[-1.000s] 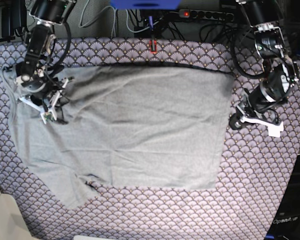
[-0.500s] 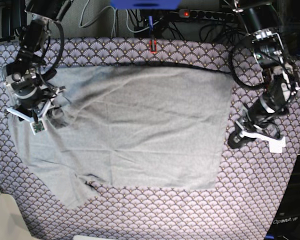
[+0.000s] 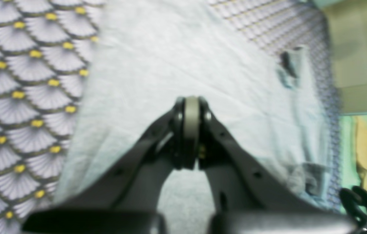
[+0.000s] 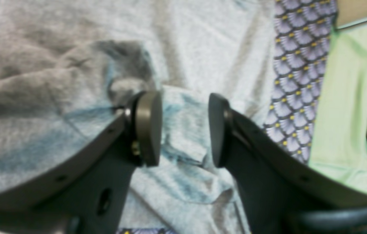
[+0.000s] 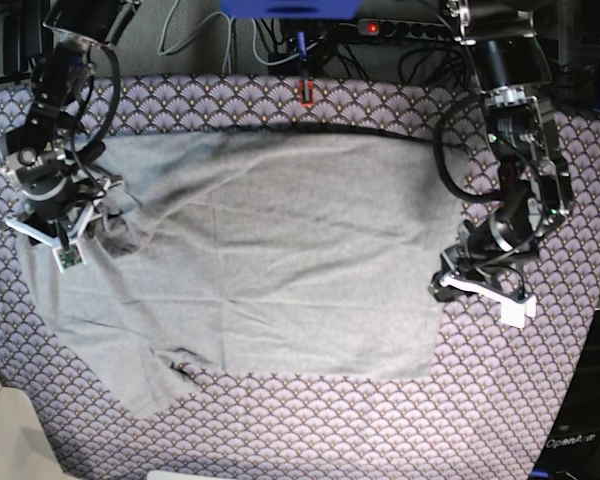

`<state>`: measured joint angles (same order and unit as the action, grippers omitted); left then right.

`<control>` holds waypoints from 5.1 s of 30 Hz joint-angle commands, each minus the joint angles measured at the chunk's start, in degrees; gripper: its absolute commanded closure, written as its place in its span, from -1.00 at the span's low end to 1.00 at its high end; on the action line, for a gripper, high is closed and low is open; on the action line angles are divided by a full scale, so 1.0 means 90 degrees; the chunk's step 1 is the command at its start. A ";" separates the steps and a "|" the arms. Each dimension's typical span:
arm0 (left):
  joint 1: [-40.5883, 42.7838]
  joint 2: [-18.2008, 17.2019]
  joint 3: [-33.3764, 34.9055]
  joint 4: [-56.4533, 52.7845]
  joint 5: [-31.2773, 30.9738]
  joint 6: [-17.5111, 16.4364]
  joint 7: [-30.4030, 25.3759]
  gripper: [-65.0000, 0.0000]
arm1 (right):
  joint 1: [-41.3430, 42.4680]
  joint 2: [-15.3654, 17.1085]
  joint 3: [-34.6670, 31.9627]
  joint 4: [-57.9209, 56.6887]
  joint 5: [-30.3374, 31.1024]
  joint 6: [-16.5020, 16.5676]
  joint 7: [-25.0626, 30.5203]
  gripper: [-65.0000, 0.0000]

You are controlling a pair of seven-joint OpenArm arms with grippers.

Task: Fold the T-shirt properly
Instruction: 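Drag the grasped shirt edge with the right gripper toward the hem, then lower both grippers onto the shirt body near the hem, then move both grippers back toward the collar edge of the shirt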

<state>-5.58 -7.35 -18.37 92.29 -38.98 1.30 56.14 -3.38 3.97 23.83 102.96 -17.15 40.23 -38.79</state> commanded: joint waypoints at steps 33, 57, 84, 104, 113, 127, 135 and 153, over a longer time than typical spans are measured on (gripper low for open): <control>-0.3829 0.0129 0.1782 -0.5200 0.2597 -0.0022 -0.2628 1.00 | 0.5538 0.1908 -0.1286 -0.7957 0.0044 -0.0025 0.3767 0.20; -0.3819 0.0304 0.1753 -0.6938 0.3565 -0.0071 -0.5031 1.00 | 0.5313 0.2446 -0.1452 -0.9296 0.0083 -0.0284 0.4549 0.20; -0.1504 0.0285 0.1734 -0.2054 0.3057 -0.0931 -0.2423 1.00 | 0.3838 0.2661 -0.0534 -0.8729 0.0191 -0.0025 0.4861 0.22; 0.1114 -0.0037 0.2515 0.0866 0.3096 -0.0960 -0.1622 1.00 | 0.0351 0.0053 0.2260 -0.0807 0.0220 -0.0025 0.4002 0.20; 0.1768 -0.0213 0.2300 0.0993 0.3076 -0.0980 -0.1681 1.00 | 0.0282 -0.1061 0.4233 0.0580 0.0855 -0.0025 0.1101 0.19; 0.2462 -0.0184 0.1831 0.1560 0.3037 -0.0980 -0.1700 0.02 | -0.0216 -0.1198 0.4536 0.0707 0.1236 -0.0025 -0.0902 -0.22; 0.2481 -0.0155 0.1831 0.1589 0.3027 -0.0980 -0.1700 0.02 | -0.0782 -0.1168 0.4390 0.0717 0.2897 -0.0025 -0.0912 -0.22; 0.2618 -0.0155 0.1831 0.1550 0.3027 -0.0980 -0.1700 0.02 | -0.0743 -0.0807 0.4399 -0.0084 0.3776 -0.0025 -0.2015 -0.36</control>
<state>17.98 -8.69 -1.74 105.38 -11.38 -7.33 41.80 -10.26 -3.92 63.24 101.23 15.92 40.03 -57.43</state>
